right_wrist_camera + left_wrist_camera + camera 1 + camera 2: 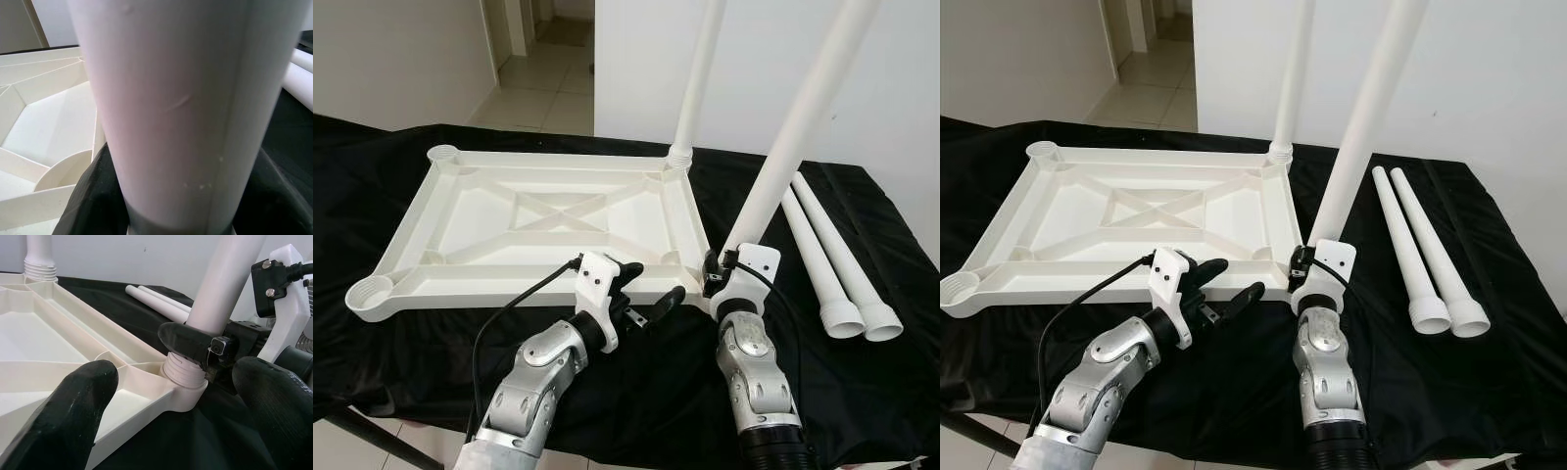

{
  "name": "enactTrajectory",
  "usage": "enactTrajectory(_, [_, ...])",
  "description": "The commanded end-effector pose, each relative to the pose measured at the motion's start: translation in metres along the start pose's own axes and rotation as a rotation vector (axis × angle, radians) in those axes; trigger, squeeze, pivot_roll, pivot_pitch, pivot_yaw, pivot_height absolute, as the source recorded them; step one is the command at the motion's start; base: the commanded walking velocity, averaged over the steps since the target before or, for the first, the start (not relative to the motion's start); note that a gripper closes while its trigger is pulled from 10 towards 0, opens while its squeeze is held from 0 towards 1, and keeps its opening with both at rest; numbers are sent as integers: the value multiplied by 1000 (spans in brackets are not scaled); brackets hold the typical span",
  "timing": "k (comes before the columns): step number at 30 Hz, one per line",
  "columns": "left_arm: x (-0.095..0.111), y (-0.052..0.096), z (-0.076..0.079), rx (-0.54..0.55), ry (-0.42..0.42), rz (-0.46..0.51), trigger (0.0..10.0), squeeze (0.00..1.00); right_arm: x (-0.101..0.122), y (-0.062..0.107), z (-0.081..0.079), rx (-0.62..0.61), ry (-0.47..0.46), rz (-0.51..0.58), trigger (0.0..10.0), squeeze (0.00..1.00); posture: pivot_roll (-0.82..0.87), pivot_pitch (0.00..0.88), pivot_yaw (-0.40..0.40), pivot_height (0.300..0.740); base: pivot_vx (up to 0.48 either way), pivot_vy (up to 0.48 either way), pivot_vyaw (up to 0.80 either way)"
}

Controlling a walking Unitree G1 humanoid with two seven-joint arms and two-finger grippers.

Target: Building children table

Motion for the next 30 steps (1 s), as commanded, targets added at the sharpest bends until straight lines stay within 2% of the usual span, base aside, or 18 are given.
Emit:
enactTrajectory(1, [1,0,-6,75,-2,15,10000,0,-25,1,2,26,13,-93,10000,0,13,49,-34,740,0,0,0])
enactTrajectory(4, [2,0,-6,75,-1,18,10000,0,-21,0,3,39,22,-77,10000,0,12,47,-35,740,0,0,0])
enactTrajectory(5, [2,0,-6,74,0,18,10000,0,-20,0,3,53,21,-72,10000,753,12,43,-36,740,0,0,0])
enactTrajectory(8, [1,-1,-5,74,1,19,10000,0,-17,-1,2,72,19,-52,10000,753,12,42,-36,740,0,0,0])
enactTrajectory(9, [0,0,-4,70,0,14,10000,0,-12,-3,2,127,34,-13,10000,1000,12,42,-36,740,0,0,0])
enactTrajectory(10, [0,0,-4,70,0,14,10000,0,-12,-3,2,127,34,-13,10000,1000,12,42,-36,740,0,0,0])
enactTrajectory(12, [-2,0,-3,64,-1,5,10000,0,-7,-5,1,207,28,20,10000,1000,12,42,-36,740,0,0,0])
enactTrajectory(15, [-2,0,-3,64,-1,5,10000,0,-7,-5,1,207,28,20,10000,1000,12,42,-36,740,0,0,0])
enactTrajectory(16, [-3,1,-3,61,-3,-1,10000,0,-4,-6,1,245,40,39,10000,1000,16,34,-40,740,0,0,0])
enactTrajectory(17, [-4,1,-3,59,-6,-5,10000,0,-1,-6,-1,314,48,60,10000,0,17,36,-39,740,0,0,0])
enactTrajectory(20, [-3,2,-4,58,-14,-9,10000,0,5,-1,-9,527,78,108,10000,0,17,40,-36,740,0,0,0])
enactTrajectory(26, [-2,2,-5,59,-16,-11,10000,0,4,0,-9,627,143,136,10000,0,16,44,-30,740,0,0,0])
enactTrajectory(30, [-3,3,-4,57,-16,-14,10000,0,2,-5,-4,676,168,141,10000,0,19,46,-27,740,0,0,0])
Point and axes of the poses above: a point about 5 cm out from each wrist's last joint towards the gripper, its own y axis pointing back from the gripper into the wrist, its own x axis along the axis of the wrist's last joint, z = x × y, the point moved 6 cm from there along -y, pointing out of the wrist towards the gripper, and after that the axes turned 13 degrees about y, right-handed, at the moved point
